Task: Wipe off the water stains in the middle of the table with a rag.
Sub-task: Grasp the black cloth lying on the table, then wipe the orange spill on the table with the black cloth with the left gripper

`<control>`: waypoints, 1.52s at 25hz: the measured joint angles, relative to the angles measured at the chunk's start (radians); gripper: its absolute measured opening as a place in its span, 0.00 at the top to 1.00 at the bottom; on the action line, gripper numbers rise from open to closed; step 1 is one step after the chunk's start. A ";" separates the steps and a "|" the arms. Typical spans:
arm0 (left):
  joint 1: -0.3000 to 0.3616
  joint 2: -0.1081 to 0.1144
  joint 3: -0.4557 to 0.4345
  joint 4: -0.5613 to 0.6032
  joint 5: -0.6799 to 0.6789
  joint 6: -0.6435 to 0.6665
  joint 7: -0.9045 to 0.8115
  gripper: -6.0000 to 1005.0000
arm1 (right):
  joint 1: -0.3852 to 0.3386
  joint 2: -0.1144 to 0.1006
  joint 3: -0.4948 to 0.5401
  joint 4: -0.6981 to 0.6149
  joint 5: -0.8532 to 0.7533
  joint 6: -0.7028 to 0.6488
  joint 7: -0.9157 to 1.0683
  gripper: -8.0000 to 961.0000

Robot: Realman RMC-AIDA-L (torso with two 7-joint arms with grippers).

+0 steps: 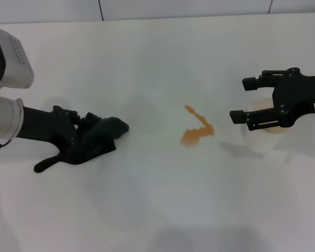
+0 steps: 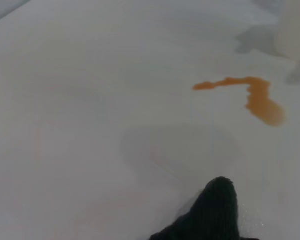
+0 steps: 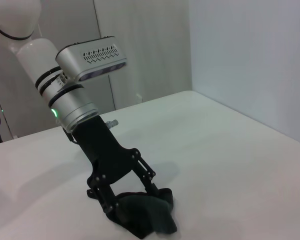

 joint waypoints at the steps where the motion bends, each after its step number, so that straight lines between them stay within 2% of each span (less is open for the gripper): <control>1: 0.000 0.000 0.000 -0.002 0.000 -0.005 0.001 0.19 | 0.000 0.000 0.000 0.000 0.000 0.000 0.000 0.11; 3: 0.000 -0.003 0.000 -0.002 0.000 -0.017 0.001 0.19 | 0.000 0.000 0.000 0.000 0.000 0.000 0.000 0.11; 9: -0.003 -0.010 0.001 -0.006 0.007 -0.045 -0.020 0.43 | 0.000 0.000 0.000 0.000 0.009 -0.002 0.001 0.11; 19: -0.020 -0.012 0.002 -0.013 0.008 -0.063 -0.058 0.53 | 0.000 0.000 -0.002 -0.003 0.013 -0.004 0.001 0.11; 22: -0.023 -0.013 0.004 -0.013 0.005 -0.066 -0.061 0.74 | 0.000 0.000 -0.002 -0.003 0.016 -0.004 0.001 0.11; 28: -0.036 -0.013 0.042 -0.032 0.001 -0.063 -0.061 0.89 | 0.000 0.000 -0.002 -0.003 0.025 -0.005 0.001 0.11; 38: -0.068 -0.012 0.054 -0.052 -0.063 -0.090 -0.039 0.90 | -0.010 0.000 0.000 -0.007 0.031 -0.003 -0.002 0.11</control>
